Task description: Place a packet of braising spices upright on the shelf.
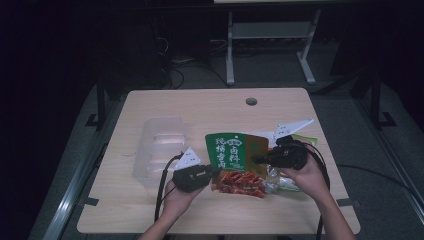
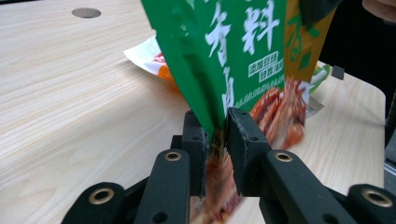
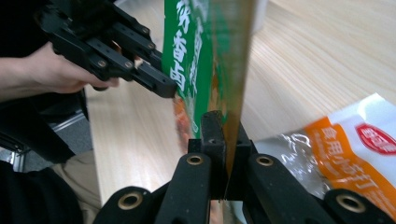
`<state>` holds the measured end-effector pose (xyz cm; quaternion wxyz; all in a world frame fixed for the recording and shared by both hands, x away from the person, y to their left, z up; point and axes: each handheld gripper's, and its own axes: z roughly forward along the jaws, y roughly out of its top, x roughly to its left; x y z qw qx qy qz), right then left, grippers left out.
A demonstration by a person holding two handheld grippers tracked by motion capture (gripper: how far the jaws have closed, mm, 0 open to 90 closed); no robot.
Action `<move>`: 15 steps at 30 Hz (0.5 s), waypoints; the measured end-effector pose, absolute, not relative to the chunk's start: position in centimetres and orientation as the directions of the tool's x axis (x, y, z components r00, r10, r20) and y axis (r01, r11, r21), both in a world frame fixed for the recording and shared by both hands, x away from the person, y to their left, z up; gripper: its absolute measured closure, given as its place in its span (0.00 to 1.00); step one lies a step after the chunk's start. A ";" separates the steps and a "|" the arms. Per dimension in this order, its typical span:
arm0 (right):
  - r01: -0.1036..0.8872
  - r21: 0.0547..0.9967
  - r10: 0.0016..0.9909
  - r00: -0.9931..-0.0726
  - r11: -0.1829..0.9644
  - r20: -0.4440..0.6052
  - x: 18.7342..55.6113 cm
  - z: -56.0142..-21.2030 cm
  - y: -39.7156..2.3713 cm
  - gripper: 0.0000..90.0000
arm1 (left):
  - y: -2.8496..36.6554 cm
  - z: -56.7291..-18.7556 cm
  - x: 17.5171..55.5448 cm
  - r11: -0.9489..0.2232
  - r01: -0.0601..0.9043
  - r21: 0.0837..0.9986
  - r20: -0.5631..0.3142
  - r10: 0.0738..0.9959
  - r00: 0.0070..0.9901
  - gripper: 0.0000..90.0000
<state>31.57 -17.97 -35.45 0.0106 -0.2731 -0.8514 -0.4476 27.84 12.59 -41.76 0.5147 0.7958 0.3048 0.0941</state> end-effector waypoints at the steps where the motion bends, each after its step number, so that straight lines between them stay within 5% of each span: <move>1: 0.469 0.761 0.453 -0.853 0.448 0.259 31.3 -35.2 -17.9 1.00 | 12.6 -41.7 27.6 -0.286 0.385 0.878 -0.159 0.584 0.796 0.83; 15: 0.376 0.806 0.446 -0.881 0.457 0.157 29.2 -30.5 -17.6 1.00 | 13.5 -41.8 25.8 -0.298 0.378 0.877 -0.151 0.575 0.804 0.75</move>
